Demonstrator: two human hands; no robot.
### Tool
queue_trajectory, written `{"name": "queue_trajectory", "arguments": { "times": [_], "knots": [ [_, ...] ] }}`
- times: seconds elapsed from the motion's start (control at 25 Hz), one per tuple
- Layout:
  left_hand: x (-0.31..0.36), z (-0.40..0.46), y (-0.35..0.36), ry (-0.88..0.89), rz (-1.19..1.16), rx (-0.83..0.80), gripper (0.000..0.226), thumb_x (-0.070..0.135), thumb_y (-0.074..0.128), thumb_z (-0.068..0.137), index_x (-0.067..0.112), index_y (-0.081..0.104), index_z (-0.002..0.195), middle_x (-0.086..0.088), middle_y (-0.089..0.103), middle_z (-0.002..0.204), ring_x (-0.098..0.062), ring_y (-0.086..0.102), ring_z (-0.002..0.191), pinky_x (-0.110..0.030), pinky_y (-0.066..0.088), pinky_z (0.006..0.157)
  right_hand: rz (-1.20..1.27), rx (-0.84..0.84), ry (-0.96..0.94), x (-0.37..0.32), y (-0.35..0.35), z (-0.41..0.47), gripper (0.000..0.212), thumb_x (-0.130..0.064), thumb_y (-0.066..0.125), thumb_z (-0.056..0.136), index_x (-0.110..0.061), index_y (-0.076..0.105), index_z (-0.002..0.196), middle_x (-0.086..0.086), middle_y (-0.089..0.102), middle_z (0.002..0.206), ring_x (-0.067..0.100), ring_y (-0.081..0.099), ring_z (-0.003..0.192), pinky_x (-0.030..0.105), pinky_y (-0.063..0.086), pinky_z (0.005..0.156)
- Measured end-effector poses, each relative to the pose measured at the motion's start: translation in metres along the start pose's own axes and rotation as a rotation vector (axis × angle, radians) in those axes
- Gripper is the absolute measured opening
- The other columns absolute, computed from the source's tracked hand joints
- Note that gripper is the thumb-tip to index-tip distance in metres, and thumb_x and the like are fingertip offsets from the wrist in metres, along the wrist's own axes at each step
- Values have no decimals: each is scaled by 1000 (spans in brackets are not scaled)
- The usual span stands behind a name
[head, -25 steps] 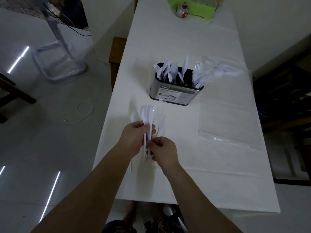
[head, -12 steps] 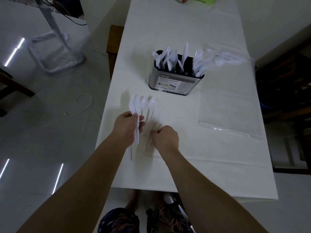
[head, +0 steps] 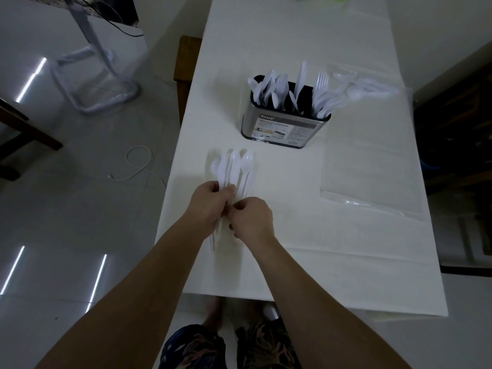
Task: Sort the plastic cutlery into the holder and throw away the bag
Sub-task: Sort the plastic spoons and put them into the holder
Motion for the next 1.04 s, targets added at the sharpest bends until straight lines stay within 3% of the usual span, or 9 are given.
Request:
{"name": "queue_trajectory", "arguments": {
  "times": [0.16, 0.28, 0.36, 0.44, 0.56, 0.64, 0.72, 0.84, 1.04],
  "knots": [
    [3, 5, -12, 39, 54, -2, 20, 12, 58, 93, -5, 68, 97, -34, 65, 96, -32, 64, 77, -50, 57, 80, 25, -52, -77, -9, 10, 4, 29, -36, 60, 85, -14, 70, 69, 6, 71, 65, 26, 70, 64, 46, 61, 65],
    [4, 6, -24, 1, 44, 92, 19, 20, 53, 98, 8, 68, 96, -18, 68, 89, -23, 67, 76, -36, 57, 67, -56, 90, 4, 11, -4, 13, 26, -31, 52, 86, -14, 65, 73, 3, 69, 68, 23, 67, 63, 34, 55, 52],
    [-2, 8, -32, -35, -58, 134, 17, 22, 53, 98, 9, 65, 101, -12, 67, 91, -21, 68, 76, -33, 54, 65, -200, 135, 107, 30, -8, 17, 24, -29, 53, 89, -12, 66, 78, 3, 67, 70, 21, 63, 61, 23, 40, 43],
    [-8, 9, -36, -62, -134, 130, 15, 21, 54, 98, 10, 64, 101, -11, 66, 93, -21, 63, 73, -34, 51, 65, -198, 108, 155, 36, -4, 19, 26, -30, 55, 88, -9, 68, 78, 4, 68, 69, 19, 63, 57, 20, 39, 42],
    [-9, 8, -37, -55, -140, 103, 12, 15, 56, 97, 8, 65, 101, -11, 68, 93, -20, 59, 73, -34, 51, 68, -18, 74, 241, 37, -4, 18, 20, -21, 58, 80, -6, 69, 71, 8, 71, 63, 25, 69, 51, 27, 57, 50],
    [-7, 5, -36, -42, -145, 91, 10, 10, 57, 96, 8, 66, 99, -11, 69, 90, -20, 62, 75, -34, 53, 70, 114, 74, 280, 40, -8, 12, 20, -18, 60, 76, -6, 66, 62, 9, 69, 56, 25, 66, 46, 35, 59, 55],
    [-8, 5, -33, -43, -162, 64, 10, 8, 57, 96, 7, 67, 100, -12, 70, 90, -23, 67, 78, -34, 54, 69, 121, 82, 180, 32, -9, 7, 26, -23, 60, 75, -8, 65, 55, 9, 68, 55, 24, 63, 49, 43, 60, 61],
    [-9, 3, -26, -30, -136, 10, 12, 9, 58, 95, 4, 69, 98, -20, 72, 95, -31, 70, 83, -42, 59, 72, 143, 5, 6, 8, 6, -4, 26, -31, 62, 82, -13, 70, 65, 4, 70, 61, 24, 70, 61, 45, 59, 64],
    [-10, -3, -28, 6, -141, -59, 26, 17, 53, 99, -5, 66, 98, -28, 68, 91, -35, 65, 75, -48, 56, 70, 120, -22, -27, -15, 25, -5, 31, -34, 61, 86, -12, 69, 64, 4, 71, 63, 24, 71, 64, 47, 60, 67]
  ]
}}
Point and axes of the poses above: each hand's wrist, its own z-axis towards the middle knuckle, its own y-axis out of the palm, x = y × z, the point moved 10 cm from there along z, towards the middle knuckle
